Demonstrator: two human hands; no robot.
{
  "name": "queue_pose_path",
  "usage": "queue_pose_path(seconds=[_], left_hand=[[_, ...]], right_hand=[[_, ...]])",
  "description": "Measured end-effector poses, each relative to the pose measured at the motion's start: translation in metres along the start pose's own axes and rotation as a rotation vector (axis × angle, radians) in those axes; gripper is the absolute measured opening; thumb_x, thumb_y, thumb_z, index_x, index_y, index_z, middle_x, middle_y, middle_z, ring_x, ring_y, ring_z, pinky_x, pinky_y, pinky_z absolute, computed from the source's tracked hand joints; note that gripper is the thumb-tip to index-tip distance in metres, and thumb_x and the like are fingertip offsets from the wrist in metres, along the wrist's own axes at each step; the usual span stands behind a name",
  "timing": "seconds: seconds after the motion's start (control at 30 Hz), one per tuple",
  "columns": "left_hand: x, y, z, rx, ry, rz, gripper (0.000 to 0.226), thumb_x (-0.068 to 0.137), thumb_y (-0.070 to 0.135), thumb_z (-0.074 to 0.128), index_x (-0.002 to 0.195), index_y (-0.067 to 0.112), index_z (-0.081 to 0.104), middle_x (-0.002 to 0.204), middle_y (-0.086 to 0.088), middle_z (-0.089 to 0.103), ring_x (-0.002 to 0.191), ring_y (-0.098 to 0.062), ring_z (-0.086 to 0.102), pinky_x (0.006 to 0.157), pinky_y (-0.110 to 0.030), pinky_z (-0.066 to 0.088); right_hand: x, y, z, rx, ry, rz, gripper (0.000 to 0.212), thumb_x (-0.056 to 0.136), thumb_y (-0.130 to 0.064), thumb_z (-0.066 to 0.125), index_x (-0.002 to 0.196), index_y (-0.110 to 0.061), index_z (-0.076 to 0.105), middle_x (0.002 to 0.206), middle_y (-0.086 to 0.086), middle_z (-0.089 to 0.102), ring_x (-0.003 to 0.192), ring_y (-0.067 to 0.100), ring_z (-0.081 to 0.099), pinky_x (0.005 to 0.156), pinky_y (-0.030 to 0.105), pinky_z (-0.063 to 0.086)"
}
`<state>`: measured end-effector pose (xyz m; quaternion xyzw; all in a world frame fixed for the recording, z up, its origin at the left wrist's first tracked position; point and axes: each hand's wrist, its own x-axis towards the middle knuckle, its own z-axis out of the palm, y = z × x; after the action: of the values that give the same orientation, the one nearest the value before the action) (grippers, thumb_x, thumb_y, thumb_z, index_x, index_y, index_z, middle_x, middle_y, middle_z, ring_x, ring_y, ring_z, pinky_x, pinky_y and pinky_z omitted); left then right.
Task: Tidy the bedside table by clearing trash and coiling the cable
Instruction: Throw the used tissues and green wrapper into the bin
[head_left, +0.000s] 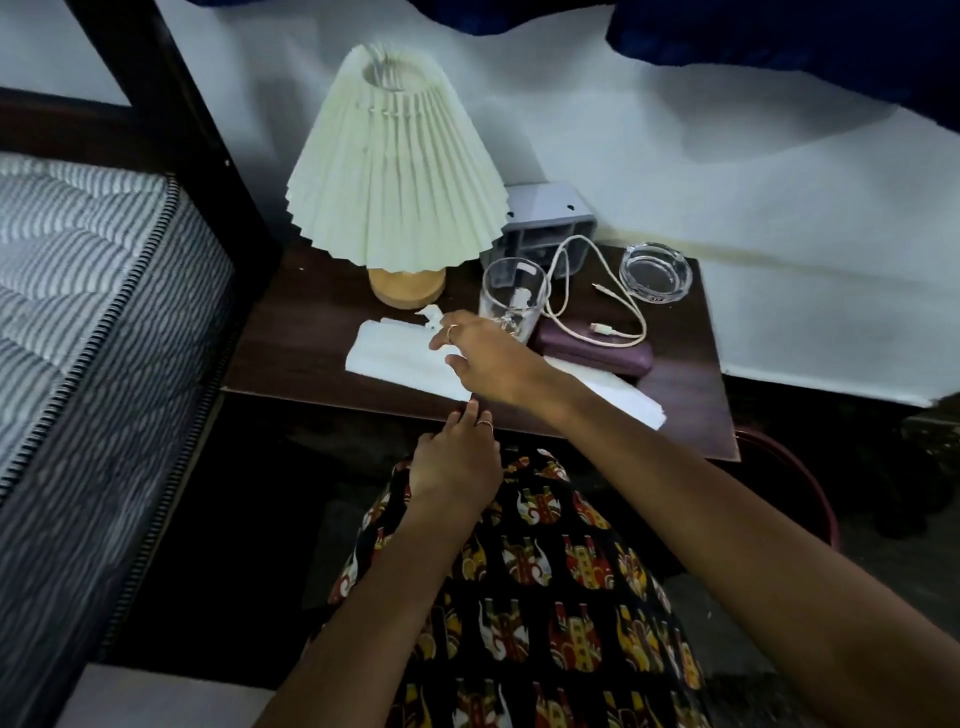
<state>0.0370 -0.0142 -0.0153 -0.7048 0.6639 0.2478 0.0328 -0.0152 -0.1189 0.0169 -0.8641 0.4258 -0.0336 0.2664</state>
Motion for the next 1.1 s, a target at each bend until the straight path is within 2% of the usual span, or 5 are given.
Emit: queue_pose_path(seconds=[0.2,0.33,0.73,0.87,1.1], left_hand=[[-0.002,-0.009,-0.003,-0.048,0.038,0.033,0.048,0.100,0.030,0.034,0.146,0.016,0.029,0.158,0.002,0.021,0.139,-0.020,0.034,0.105,-0.042,0.036],[-0.004,-0.009,-0.007,-0.066,0.071,0.033,0.044,0.100,0.029,0.035,0.143,0.017,0.036,0.153,0.001,0.033,0.132,-0.022,0.044,0.100,-0.041,0.040],[-0.007,-0.009,-0.009,-0.046,0.028,0.028,0.043,0.099,0.029,0.037,0.140,0.015,0.038,0.151,-0.002,0.035,0.130,-0.024,0.046,0.098,-0.043,0.042],[-0.005,-0.006,-0.008,-0.007,0.041,0.054,0.046,0.099,0.029,0.036,0.143,0.015,0.035,0.156,0.000,0.025,0.137,-0.021,0.035,0.100,-0.043,0.040],[-0.006,0.006,-0.008,0.008,0.102,0.076,0.045,0.099,0.029,0.037,0.143,0.017,0.038,0.155,0.001,0.029,0.137,-0.017,0.036,0.102,-0.038,0.040]], right_hand=[[0.040,-0.007,0.020,-0.215,-0.150,0.226,0.053,0.091,-0.004,0.045,0.139,-0.026,0.043,0.154,0.016,0.013,0.120,0.037,0.053,0.097,0.040,0.046],[0.049,-0.007,0.030,-0.250,-0.137,0.287,0.048,0.090,-0.005,0.046,0.138,-0.011,0.043,0.136,0.017,0.035,0.118,0.037,0.052,0.099,0.043,0.046],[-0.035,-0.012,0.001,0.190,0.430,-0.058,0.019,0.089,-0.008,0.058,0.107,-0.012,0.061,0.092,0.001,0.062,0.059,0.007,0.054,0.066,0.022,0.046],[-0.092,0.014,-0.020,0.344,0.581,0.053,0.015,0.089,-0.012,0.061,0.103,-0.017,0.063,0.078,-0.027,0.055,0.060,-0.009,0.055,0.066,0.006,0.038],[-0.206,0.112,-0.039,0.610,0.960,0.481,0.013,0.097,-0.021,0.047,0.105,-0.021,0.057,0.084,0.009,0.065,0.065,0.006,0.055,0.057,0.017,0.044]])
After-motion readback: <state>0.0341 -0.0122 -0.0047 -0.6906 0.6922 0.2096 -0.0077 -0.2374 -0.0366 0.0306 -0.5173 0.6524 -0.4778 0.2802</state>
